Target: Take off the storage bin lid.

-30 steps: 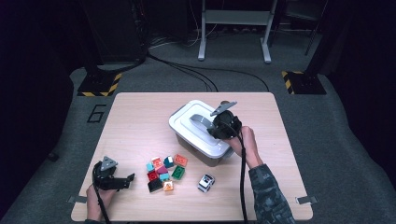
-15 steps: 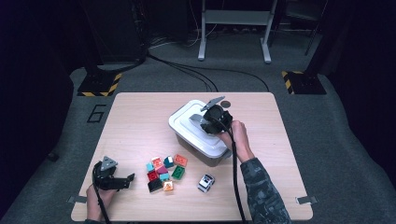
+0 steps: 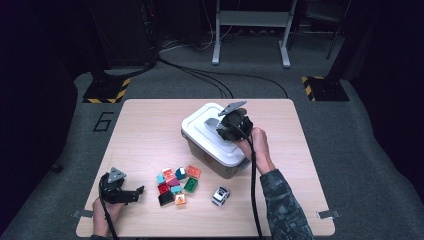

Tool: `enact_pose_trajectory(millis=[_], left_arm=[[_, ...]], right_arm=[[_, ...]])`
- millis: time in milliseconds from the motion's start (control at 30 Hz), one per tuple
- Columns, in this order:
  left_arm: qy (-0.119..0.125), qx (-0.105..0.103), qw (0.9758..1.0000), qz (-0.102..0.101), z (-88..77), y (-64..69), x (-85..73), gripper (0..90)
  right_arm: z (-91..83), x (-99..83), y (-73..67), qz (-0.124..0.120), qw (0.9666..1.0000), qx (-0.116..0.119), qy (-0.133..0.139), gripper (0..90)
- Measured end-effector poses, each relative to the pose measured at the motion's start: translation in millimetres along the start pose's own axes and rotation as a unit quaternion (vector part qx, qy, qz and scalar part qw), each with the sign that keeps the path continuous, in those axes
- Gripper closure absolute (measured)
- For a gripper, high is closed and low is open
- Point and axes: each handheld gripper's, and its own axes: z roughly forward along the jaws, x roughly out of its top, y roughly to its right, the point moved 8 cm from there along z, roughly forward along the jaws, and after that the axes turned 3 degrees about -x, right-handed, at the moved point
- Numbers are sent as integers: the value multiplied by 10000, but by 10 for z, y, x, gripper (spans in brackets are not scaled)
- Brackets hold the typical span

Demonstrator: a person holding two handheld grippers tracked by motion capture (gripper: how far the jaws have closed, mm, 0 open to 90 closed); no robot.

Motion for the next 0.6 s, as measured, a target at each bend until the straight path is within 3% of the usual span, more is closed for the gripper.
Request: enact_pose_trajectory(millis=[267, 600], left_arm=[[6, -5, 10000, -40, 1, 7, -1, 36], [3, 0, 10000, -3, 0, 2, 0, 36]], right_arm=[[-163, 67, 47, -26, 9997, -137, 196, 666], [-318, 43, 209, 96, 9992, -335, 217, 665]])
